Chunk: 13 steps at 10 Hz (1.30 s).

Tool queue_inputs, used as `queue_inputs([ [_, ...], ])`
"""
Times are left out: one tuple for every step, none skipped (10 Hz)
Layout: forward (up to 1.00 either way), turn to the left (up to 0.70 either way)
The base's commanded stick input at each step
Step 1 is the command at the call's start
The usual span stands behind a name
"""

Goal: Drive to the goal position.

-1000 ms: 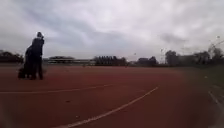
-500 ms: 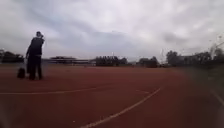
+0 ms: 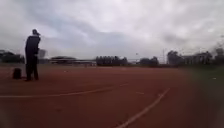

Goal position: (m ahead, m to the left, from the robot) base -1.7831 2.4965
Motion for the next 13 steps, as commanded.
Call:
queue_inputs([
  [0.7,0.0],
  [0.7,0.0],
  [0.7,0.0],
  [0.7,0.0],
  [0.7,0.0],
  [0.7,0.0],
  [0.7,0.0],
  [0.7,0.0],
  [0.7,0.0],
  [0.7,0.0],
  [0.7,0.0],
  [0.7,0.0],
  [0.7,0.0],
])
